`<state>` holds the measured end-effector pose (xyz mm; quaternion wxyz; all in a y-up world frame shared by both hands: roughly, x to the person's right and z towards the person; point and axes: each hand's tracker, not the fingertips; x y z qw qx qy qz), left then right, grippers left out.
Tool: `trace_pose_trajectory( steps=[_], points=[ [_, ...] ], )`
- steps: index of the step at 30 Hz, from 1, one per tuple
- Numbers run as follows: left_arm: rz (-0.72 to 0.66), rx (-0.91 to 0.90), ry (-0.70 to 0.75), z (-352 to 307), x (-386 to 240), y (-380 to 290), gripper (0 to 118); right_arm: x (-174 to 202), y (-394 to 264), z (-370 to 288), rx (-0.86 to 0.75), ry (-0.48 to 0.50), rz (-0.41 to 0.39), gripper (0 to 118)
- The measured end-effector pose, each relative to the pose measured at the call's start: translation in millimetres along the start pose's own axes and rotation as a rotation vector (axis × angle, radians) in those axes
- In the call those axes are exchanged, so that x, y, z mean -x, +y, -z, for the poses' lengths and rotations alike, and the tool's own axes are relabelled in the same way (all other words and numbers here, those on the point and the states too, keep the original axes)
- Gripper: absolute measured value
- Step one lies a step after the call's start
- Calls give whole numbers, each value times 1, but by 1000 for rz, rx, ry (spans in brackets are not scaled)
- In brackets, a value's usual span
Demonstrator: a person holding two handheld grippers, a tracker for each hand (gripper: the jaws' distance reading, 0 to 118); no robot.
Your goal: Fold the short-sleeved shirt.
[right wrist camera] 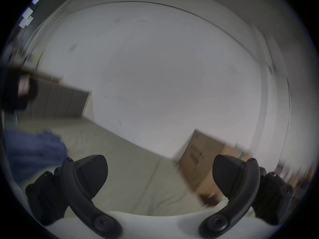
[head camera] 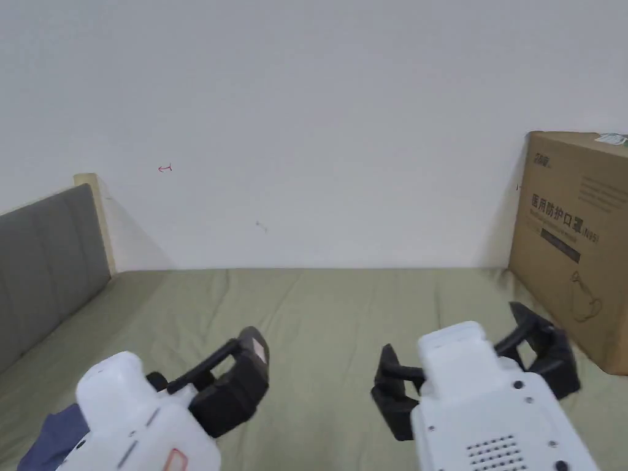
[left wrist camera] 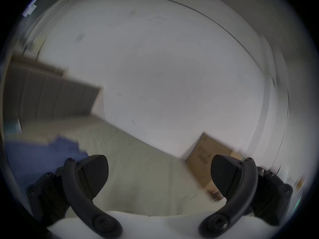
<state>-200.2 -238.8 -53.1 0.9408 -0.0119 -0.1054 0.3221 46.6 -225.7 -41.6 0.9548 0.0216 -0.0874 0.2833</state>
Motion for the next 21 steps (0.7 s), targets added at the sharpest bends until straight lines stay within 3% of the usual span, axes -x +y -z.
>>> trace_pose_trajectory(
  steps=[2, 4, 5, 6, 7, 8, 10, 13, 15, 17, 19, 21],
  points=[
    [-282, 17, 22, 1, 21, -6, 118, 27, 3, -1, -45, 5, -286, 118],
    [-461, 5, 14, 2, 38, -16, 118, 50, -4, -2, -85, 16, -534, 118],
    [-529, 3, 19, 3, 46, -20, 118, 59, -8, -3, -111, 23, -620, 118],
    [-571, 2, 22, 3, 53, -23, 118, 65, -11, -4, -124, 47, -644, 118],
    [-587, 2, 43, 3, 57, -24, 118, 69, -11, -4, -115, 73, -612, 118],
    [-577, 12, 80, 4, 58, -24, 118, 67, -8, -3, -86, 107, -547, 118],
    [-433, 7, 112, 4, 53, -17, 118, 53, -2, 1, -23, 154, -322, 118],
    [-53, -2, 171, 8, 17, 0, 118, 19, 5, 14, 84, 187, 74, 118],
    [230, 8, 147, 12, -11, 9, 118, -11, -4, 20, 164, 199, 383, 118],
    [464, 26, 113, 13, -36, 10, 118, -31, -23, 25, 245, 193, 607, 118],
    [665, 40, 133, 17, -53, 2, 118, -45, -46, 25, 275, 168, 714, 118],
    [718, 28, 151, 15, -54, -8, 118, -52, -60, 20, 268, 131, 727, 118]
  ],
)
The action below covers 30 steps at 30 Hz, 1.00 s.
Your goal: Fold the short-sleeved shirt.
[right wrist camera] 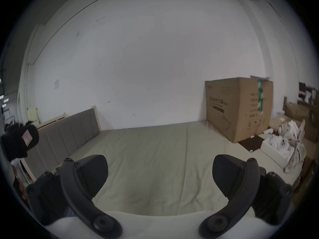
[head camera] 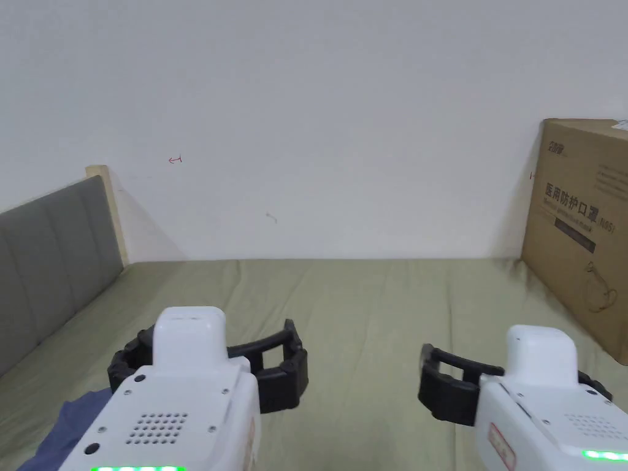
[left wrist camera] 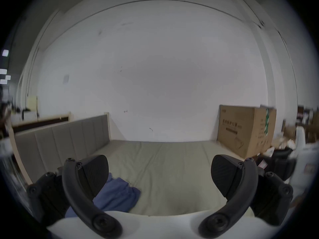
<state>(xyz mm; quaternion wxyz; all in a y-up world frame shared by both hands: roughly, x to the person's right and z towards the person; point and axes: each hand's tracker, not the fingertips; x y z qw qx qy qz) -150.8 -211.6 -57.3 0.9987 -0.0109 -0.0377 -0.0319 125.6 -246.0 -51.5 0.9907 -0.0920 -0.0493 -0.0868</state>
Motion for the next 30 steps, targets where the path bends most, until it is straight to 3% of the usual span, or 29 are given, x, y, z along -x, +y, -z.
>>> trace_pose_trajectory(
  steps=[7, 11, 13, 14, 15, 16, 17, 19, 21, 30],
  points=[
    [-41, 72, -53, 3, 0, -11, 118, 16, 1, -27, -147, -42, -219, 118],
    [-42, 70, -52, 1, 0, -9, 117, 29, 5, -36, -143, -24, -245, 118],
    [-42, 66, -58, -2, 2, -7, 103, 27, 3, -28, -138, -25, -241, 113],
    [-50, 43, -68, -5, 2, -6, 83, 26, 3, -29, -137, -8, -235, 102],
    [-42, 40, -67, -6, 1, -5, 46, 28, 2, -30, -136, -11, -231, 64],
    [-36, 38, -61, -6, 1, -4, 22, 29, 2, -30, -140, -35, -225, 26],
    [-30, 38, -59, -5, 1, -4, 8, 27, 0, -23, -137, -70, -221, 12],
    [-30, 37, -63, -7, 2, -4, 0, 23, 1, -21, -122, -49, -211, 12],
    [-55, 40, -97, -9, 4, -5, 0, 20, 0, -19, -112, -33, -190, 2],
    [-44, 70, -91, -2, 3, -6, 0, 21, 0, -17, -104, -39, -197, 0]
  ],
)
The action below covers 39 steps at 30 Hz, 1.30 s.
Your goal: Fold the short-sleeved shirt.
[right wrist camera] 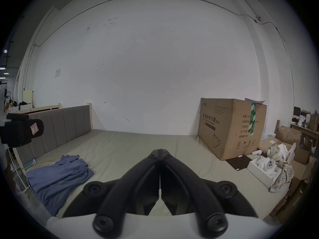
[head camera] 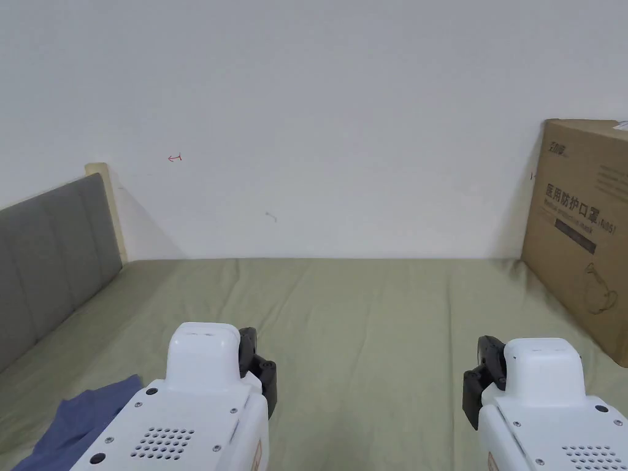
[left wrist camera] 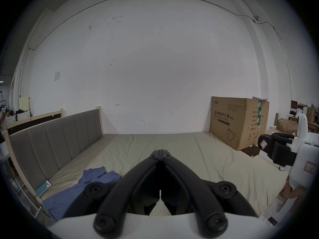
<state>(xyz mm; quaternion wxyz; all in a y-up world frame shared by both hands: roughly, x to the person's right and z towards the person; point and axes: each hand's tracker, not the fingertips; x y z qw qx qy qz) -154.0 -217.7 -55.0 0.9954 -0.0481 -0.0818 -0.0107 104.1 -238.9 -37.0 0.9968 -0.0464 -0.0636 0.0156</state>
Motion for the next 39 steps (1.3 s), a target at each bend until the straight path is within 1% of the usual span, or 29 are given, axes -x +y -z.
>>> trace_pose_trajectory(
  steps=[5, 8, 10, 13, 16, 20, 22, 25, 27, 29, 34, 37, 39],
  points=[
    [7, 0, -1, -2, 2, 3, 0, 1, 5, 3, 11, 36, 16, 0],
    [-30, -3, 7, -7, 15, 7, 0, 14, 12, -1, 8, 62, 13, 0],
    [-35, -4, 47, -12, 25, 8, 0, 25, 15, 2, 12, 113, 3, 0],
    [-29, -12, 144, -26, 47, 10, 0, 49, 19, 6, 10, 184, -6, 0],
    [-57, -8, 231, -44, 75, 10, 0, 79, 21, 10, 16, 284, -13, 0],
    [-40, 1, 400, -75, 109, 7, 0, 122, 22, 19, 23, 428, -10, 0],
    [-63, 4, 460, -92, 125, 6, 0, 144, 23, 19, 28, 501, -13, 0],
    [-116, 5, 513, -117, 145, 6, 0, 174, 20, 20, 41, 576, -23, 0],
    [-102, 15, 554, -126, 154, 3, 0, 187, 18, 19, 55, 630, -6, 0],
    [-74, 42, 616, -130, 159, 0, 0, 197, 16, 18, 67, 659, -9, 0],
    [-139, 65, 577, -125, 172, -6, 0, 209, 8, 15, 82, 684, -40, 0],
    [-121, 143, 566, -99, 179, -16, 0, 211, 2, 18, 105, 687, -46, 0],
    [-194, 216, 503, -71, 197, -31, 0, 211, -3, 22, 130, 690, -48, 0]
  ],
)
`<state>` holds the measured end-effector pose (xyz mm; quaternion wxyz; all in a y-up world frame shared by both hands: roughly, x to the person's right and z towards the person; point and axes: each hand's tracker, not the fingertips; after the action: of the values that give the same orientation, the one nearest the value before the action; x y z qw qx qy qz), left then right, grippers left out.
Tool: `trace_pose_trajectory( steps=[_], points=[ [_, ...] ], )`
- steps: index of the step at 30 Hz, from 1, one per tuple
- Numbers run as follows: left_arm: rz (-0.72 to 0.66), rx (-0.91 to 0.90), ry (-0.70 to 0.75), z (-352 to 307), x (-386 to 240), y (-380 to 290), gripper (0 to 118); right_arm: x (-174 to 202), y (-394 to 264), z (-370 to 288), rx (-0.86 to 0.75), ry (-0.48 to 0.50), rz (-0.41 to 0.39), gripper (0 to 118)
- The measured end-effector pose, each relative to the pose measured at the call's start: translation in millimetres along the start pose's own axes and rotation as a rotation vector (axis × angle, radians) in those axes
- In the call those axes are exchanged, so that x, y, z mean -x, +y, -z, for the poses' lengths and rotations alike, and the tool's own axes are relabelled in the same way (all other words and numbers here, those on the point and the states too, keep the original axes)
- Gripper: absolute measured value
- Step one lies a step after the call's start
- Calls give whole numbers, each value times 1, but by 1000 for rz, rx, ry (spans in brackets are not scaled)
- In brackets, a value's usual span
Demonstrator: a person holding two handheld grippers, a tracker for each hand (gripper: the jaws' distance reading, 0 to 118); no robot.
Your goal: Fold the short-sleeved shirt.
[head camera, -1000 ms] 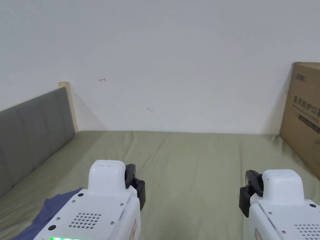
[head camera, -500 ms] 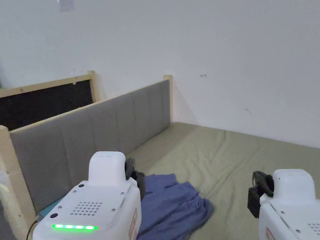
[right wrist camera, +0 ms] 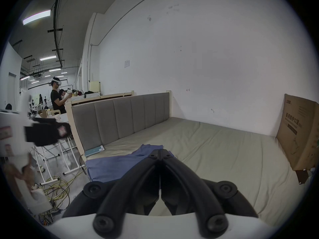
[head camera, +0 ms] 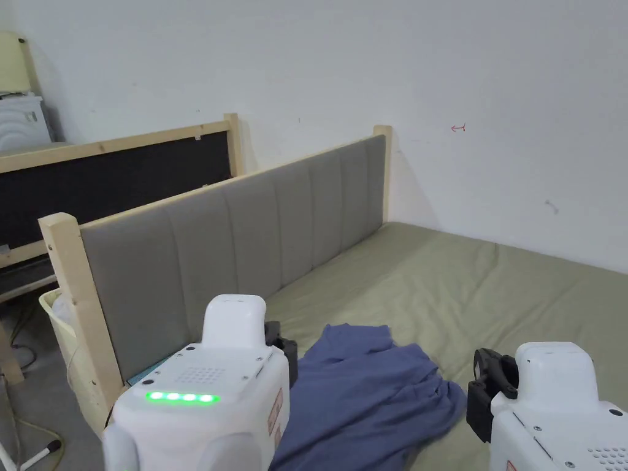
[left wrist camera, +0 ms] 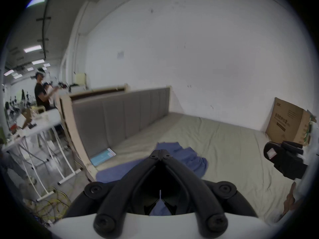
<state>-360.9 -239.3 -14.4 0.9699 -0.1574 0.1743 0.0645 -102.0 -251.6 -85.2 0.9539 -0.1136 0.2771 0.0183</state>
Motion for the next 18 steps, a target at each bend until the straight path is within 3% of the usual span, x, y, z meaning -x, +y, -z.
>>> trace_pose_trajectory(
  steps=[5, 8, 11, 12, 15, 16, 18],
  points=[
    [-98, 299, -59, 116, 6, -33, 0, -11, -14, 12, 56, -18, 2, 0],
    [3, 421, 1, 183, -3, -61, 0, -23, -24, 24, 98, -47, 39, 0],
    [-5, 532, -14, 232, -14, -87, 0, -35, -31, 39, 139, -53, 74, 0],
    [-34, 553, -4, 243, -15, -92, 15, -38, -33, 42, 143, -61, 69, 0],
    [-47, 587, 4, 267, -15, -96, 109, -47, -39, 53, 165, -77, 62, 0],
    [-34, 579, -6, 273, -16, -98, 115, -50, -42, 56, 176, -79, 66, 0],
    [30, 551, 17, 282, -26, -96, 113, -55, -47, 63, 201, -83, 79, 0]
  ],
)
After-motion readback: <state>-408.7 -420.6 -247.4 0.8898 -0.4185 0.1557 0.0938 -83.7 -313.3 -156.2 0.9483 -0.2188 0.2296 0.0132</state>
